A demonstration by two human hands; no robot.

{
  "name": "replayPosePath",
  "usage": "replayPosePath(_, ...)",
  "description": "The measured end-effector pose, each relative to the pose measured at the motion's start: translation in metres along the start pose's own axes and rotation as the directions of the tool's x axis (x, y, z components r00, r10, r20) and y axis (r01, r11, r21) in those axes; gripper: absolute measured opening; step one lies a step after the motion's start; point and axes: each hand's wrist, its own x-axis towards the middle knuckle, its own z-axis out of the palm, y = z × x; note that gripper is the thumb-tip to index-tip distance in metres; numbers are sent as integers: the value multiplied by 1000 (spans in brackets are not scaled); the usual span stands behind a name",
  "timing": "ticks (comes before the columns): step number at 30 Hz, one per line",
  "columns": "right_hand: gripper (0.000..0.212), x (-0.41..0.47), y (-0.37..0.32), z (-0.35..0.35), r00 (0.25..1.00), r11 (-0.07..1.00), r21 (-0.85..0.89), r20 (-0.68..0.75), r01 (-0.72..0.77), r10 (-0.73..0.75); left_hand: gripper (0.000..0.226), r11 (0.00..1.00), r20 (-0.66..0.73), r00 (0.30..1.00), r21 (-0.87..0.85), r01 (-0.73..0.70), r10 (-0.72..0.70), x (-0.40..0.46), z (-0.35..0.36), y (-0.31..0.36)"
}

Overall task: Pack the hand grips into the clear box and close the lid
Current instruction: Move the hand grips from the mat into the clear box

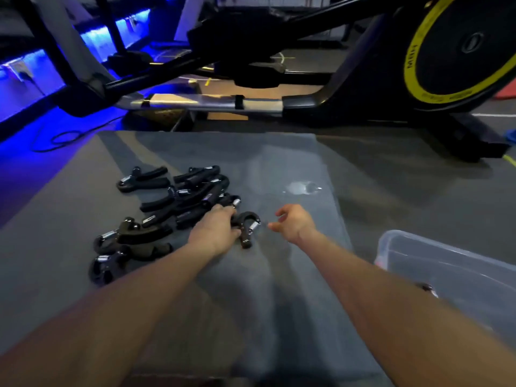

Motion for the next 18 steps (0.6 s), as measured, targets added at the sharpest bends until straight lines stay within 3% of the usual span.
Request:
replayPosePath(4, 42, 24, -7, 46, 999, 998, -64, 34, -19, 21, 50, 997, 21, 997, -13, 77, -77, 15, 10, -47)
replayPosePath(8, 49, 50, -8, 73, 997, 988, -134, -27, -74, 71, 48, 992, 14, 994, -58, 113, -112, 25, 24, -71)
replayPosePath(15, 102, 69, -11, 94, 997, 970, -242, 74, 32, -15, 50, 994, 8, 997, -82, 75, -75, 41, 33, -74)
replayPosePath(18, 93, 66, -10, 96, 998, 946, -320, 46, 58, -45, 49, 994, 3, 998, -92, 66, -66, 42, 32, -74)
